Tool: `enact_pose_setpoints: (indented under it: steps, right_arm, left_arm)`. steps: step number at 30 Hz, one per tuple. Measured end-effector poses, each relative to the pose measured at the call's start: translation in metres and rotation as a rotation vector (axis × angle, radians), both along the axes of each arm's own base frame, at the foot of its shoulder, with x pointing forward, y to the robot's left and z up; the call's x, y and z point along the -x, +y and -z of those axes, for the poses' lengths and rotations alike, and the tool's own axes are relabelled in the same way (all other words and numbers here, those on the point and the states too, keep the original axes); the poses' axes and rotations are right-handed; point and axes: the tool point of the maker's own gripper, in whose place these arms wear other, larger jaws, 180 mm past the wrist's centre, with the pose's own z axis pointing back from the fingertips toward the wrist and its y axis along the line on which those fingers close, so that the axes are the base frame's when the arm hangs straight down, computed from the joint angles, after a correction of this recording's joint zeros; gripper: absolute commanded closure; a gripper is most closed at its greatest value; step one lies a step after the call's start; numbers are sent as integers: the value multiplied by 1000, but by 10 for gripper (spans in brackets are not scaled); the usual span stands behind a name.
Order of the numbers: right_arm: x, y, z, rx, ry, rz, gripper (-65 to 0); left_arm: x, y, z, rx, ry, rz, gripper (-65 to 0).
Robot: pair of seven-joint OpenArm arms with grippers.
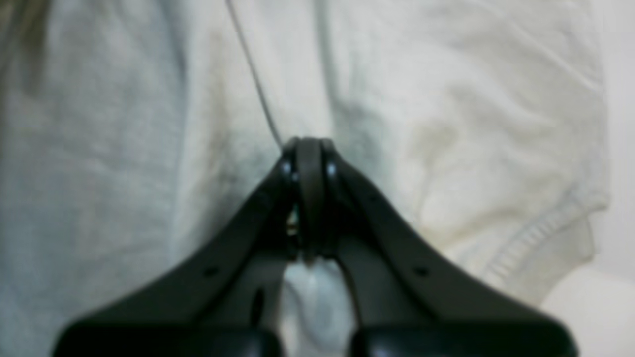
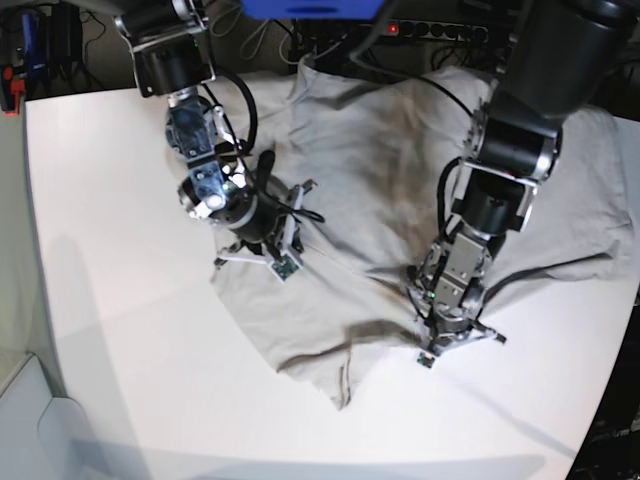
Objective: Layout the t-shirt on the table in an organized manner, then fold the t-shirt properly
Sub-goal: 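Pull the pinched shirt fabric with the left gripper away from the right gripper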
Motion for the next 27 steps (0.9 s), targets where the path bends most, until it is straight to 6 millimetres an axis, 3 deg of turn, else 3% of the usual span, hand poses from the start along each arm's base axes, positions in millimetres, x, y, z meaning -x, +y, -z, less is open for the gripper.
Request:
enact_pose_setpoints:
  steps: [11,19,27]
  right_arm:
    - [0,-3,0,1,-4,-1,0]
    - [13,-12,-4,54,7,-69,0]
    - [16,-25,-5,131,31,-83,0]
  left_arm:
    - [-5,42,-21,-18,-138,-155,-1]
    - [-4,60,-24,-31,-144,-183,-1]
    - [3,111,-34,-97,-153,-230,-1]
